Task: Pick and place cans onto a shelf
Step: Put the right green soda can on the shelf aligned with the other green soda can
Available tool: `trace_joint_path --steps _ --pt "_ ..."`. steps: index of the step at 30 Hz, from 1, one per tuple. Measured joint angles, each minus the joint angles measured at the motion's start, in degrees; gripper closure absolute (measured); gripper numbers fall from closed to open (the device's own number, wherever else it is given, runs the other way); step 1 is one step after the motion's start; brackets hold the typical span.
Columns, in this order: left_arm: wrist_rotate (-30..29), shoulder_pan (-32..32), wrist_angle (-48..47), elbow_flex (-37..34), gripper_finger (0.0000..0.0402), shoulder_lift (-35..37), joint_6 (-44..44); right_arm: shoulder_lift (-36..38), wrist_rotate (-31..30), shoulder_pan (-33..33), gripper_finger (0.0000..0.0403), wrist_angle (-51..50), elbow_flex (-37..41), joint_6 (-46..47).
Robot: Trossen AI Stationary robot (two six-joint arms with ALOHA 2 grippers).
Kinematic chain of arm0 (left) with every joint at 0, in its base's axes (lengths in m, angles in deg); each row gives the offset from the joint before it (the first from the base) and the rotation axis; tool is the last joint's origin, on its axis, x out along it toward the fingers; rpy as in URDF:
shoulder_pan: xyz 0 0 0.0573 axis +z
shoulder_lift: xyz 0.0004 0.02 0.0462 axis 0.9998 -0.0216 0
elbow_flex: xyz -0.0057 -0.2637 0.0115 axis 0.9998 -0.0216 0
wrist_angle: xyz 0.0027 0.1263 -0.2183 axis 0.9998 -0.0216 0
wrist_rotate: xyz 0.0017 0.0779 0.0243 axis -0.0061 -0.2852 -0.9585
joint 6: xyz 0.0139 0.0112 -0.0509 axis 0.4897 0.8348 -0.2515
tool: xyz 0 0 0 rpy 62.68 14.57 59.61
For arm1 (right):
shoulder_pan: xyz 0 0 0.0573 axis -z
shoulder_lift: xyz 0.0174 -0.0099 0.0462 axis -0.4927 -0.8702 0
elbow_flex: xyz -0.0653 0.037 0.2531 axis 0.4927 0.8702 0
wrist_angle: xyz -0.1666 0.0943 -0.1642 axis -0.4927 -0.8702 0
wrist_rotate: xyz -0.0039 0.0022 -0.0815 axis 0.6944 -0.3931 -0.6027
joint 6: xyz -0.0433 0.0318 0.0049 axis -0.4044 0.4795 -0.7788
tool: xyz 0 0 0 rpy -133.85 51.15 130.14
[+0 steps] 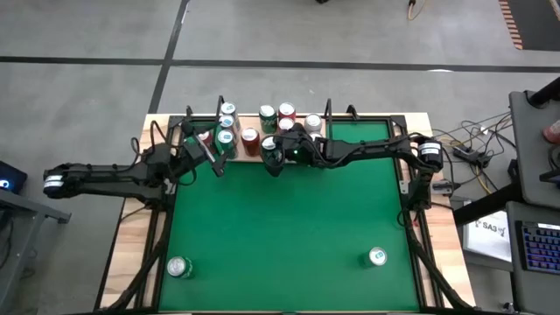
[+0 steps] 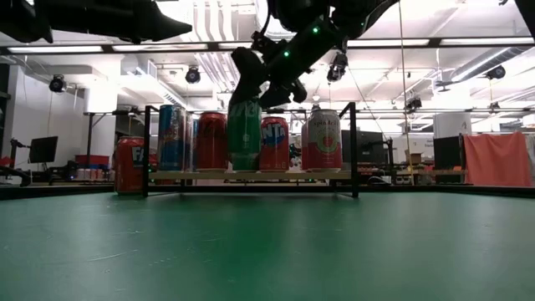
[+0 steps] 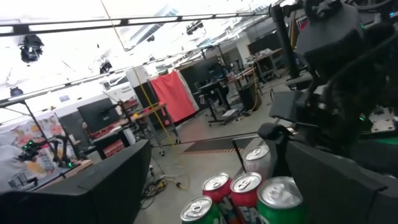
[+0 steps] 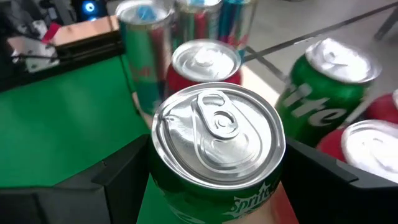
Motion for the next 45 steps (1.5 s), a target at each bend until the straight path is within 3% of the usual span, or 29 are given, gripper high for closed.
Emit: trace_joint_path --steps 45 --pt "-0.46 0.36 0.25 0.02 0.0045 -0.58 2.32 -2.27 -1.24 1.09 0.0088 0.15 0.00 1.70"
